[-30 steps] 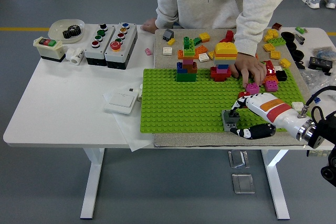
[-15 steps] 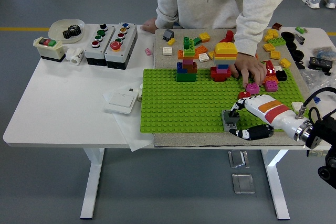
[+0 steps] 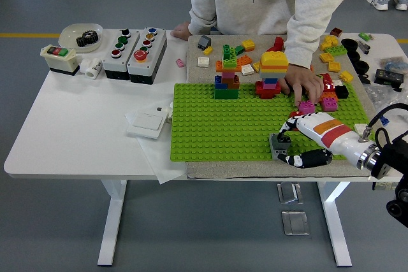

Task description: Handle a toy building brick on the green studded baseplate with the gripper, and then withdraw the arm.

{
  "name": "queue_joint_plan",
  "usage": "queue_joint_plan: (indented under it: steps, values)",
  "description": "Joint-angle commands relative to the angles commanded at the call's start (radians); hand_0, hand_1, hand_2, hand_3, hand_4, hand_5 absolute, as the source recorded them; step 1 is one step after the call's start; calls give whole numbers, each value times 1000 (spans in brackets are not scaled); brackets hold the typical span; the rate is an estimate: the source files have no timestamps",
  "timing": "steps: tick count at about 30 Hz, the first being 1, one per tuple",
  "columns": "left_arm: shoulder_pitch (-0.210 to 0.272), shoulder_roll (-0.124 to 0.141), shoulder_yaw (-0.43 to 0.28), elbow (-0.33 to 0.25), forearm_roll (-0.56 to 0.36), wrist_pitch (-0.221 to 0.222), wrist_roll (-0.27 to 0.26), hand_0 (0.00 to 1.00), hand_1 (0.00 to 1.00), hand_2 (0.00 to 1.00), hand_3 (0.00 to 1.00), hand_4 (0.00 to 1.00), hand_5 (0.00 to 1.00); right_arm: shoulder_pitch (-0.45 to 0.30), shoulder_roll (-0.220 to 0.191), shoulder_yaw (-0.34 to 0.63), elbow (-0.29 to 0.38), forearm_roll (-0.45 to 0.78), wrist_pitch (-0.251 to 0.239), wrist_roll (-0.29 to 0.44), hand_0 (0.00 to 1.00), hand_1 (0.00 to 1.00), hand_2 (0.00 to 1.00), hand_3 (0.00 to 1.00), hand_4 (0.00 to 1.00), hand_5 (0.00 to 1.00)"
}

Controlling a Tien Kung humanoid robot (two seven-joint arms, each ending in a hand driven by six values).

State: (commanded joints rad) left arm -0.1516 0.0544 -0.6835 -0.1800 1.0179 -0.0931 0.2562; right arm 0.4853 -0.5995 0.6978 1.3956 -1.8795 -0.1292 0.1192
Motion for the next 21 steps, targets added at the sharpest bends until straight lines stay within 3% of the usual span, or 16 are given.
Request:
queue_joint_plan:
  steps: [9,21]
  values:
    - [1,-1,4,0,-5,0,-1,781,708,605,540,532,555,2,8,-1,-36,6,-2,1,668,671,726,613,787,453]
    - [4,0,15,0,-15,-1,-4,782,708,605,541,533,553,0,12,-7,-36,5,-3,1,667,671,726,613,787,451]
